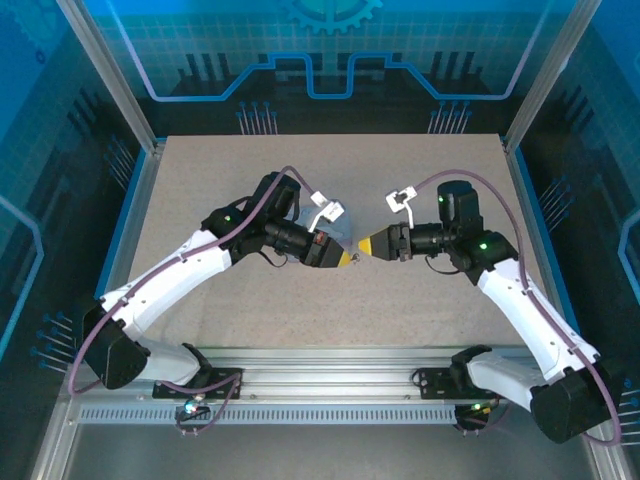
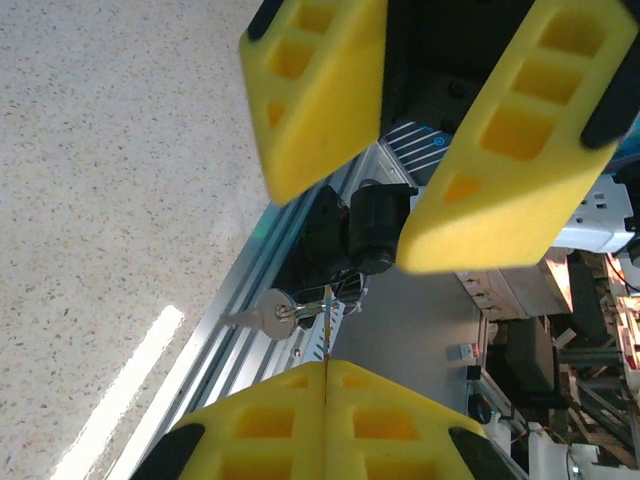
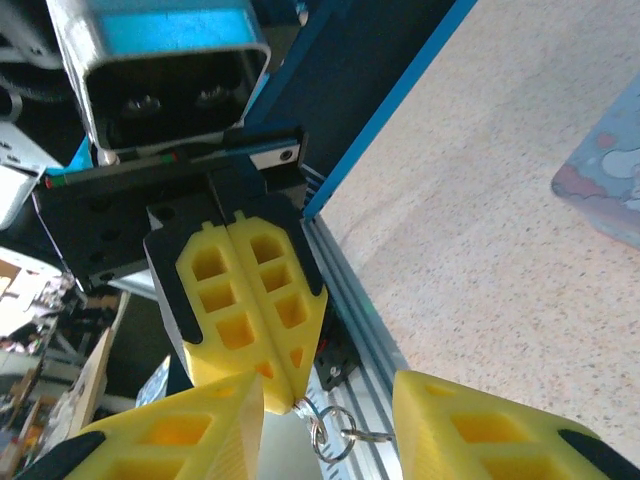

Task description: Unlock the padlock with the key

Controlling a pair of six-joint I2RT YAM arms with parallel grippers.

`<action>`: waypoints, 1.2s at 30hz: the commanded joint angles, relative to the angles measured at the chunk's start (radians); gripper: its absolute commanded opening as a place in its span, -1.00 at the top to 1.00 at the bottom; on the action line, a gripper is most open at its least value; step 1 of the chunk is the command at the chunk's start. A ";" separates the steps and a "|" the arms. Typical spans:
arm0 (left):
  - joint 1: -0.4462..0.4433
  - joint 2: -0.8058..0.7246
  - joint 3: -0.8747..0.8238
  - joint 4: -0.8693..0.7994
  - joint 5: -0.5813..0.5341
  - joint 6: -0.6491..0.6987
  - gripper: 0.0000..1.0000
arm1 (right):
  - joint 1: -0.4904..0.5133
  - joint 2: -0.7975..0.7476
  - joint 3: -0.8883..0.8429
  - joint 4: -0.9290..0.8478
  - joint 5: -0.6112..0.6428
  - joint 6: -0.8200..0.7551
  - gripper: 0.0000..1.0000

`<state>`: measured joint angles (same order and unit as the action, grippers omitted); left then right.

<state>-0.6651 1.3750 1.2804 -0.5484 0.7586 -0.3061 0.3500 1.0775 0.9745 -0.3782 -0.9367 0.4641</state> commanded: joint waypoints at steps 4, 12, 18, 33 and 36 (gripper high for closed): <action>0.001 -0.004 0.028 -0.001 0.059 0.022 1.00 | 0.044 0.019 0.030 -0.021 -0.046 -0.047 0.35; 0.001 -0.015 0.026 -0.002 0.059 0.027 1.00 | 0.066 0.027 0.040 -0.044 -0.065 -0.070 0.48; 0.001 -0.019 0.027 -0.002 0.055 0.031 1.00 | 0.081 0.030 0.056 -0.086 -0.065 -0.104 0.64; 0.022 -0.037 0.011 0.000 0.034 0.041 1.00 | 0.094 0.013 0.059 -0.144 -0.031 -0.156 1.00; 0.028 -0.040 0.008 0.012 0.017 0.031 0.98 | 0.108 0.005 0.062 -0.157 0.016 -0.168 1.00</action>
<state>-0.6556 1.3659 1.2812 -0.5682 0.7979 -0.2787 0.4282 1.1042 1.0130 -0.4725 -0.9485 0.3305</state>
